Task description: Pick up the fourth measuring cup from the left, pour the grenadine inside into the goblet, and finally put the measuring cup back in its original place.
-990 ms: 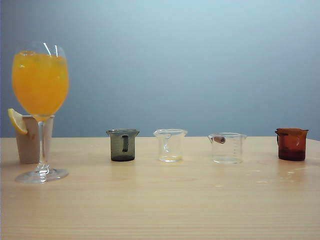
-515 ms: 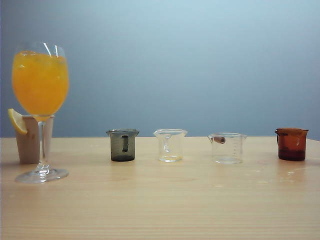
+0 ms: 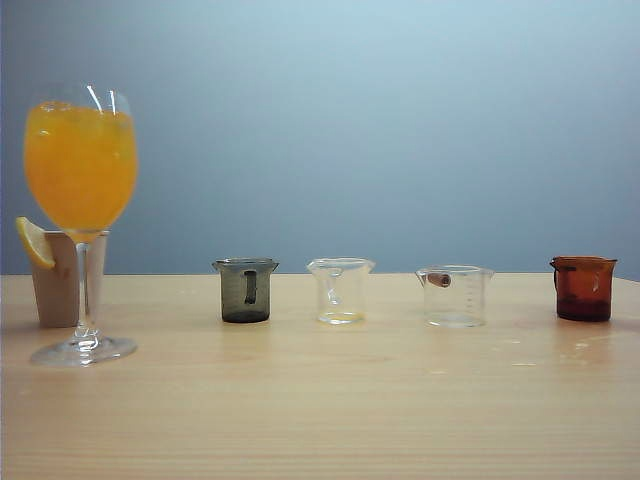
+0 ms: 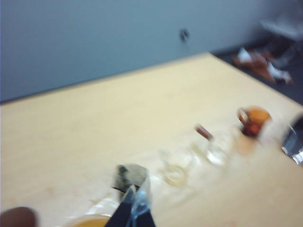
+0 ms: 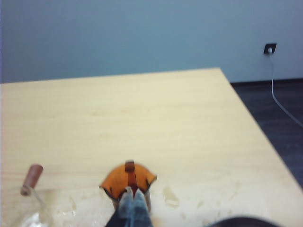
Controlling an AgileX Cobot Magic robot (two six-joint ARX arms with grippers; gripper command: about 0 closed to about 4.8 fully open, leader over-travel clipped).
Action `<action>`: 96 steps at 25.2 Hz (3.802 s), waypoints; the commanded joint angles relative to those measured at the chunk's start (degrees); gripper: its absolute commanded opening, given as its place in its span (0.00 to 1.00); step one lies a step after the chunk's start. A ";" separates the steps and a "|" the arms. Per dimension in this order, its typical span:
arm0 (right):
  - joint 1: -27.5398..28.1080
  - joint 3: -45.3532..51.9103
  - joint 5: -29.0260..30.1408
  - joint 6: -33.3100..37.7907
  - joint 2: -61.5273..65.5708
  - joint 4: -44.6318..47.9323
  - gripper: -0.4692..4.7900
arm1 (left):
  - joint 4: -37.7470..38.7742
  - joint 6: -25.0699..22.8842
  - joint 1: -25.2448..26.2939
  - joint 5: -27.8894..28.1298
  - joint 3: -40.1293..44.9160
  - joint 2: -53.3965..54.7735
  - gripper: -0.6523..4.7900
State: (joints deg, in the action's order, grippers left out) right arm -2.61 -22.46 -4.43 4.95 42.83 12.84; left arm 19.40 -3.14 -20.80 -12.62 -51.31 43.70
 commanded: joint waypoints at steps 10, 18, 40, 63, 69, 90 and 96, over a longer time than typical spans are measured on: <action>-2.32 6.80 -2.84 -0.90 13.03 16.09 0.07 | 0.48 -0.94 -6.23 -0.70 -0.59 3.65 0.11; -4.20 6.71 -4.48 -0.87 31.82 31.69 0.07 | 4.52 -0.96 -6.19 -0.07 -0.59 3.69 0.11; -4.13 -6.40 -2.05 -3.69 57.22 41.44 1.00 | 4.11 -0.98 -6.16 -0.04 -0.59 3.69 0.11; -3.87 -13.42 -3.41 -3.67 65.07 41.35 0.63 | 5.05 -0.98 -6.16 -0.04 -0.59 3.69 0.11; -3.87 -13.42 -3.39 -3.67 65.02 41.79 0.57 | 5.07 -1.07 -6.16 -0.04 -0.59 3.69 0.11; -8.07 -13.44 2.03 -3.48 43.69 27.74 0.57 | 4.87 2.08 -6.16 9.20 -0.61 3.37 0.11; -14.25 -16.41 2.01 -3.48 35.10 17.25 0.57 | 7.58 3.87 -6.12 12.70 -0.63 1.46 0.11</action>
State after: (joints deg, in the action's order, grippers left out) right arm -15.86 -36.99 -2.52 1.41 78.98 33.85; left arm 25.98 0.32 -26.96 -0.30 -51.57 45.67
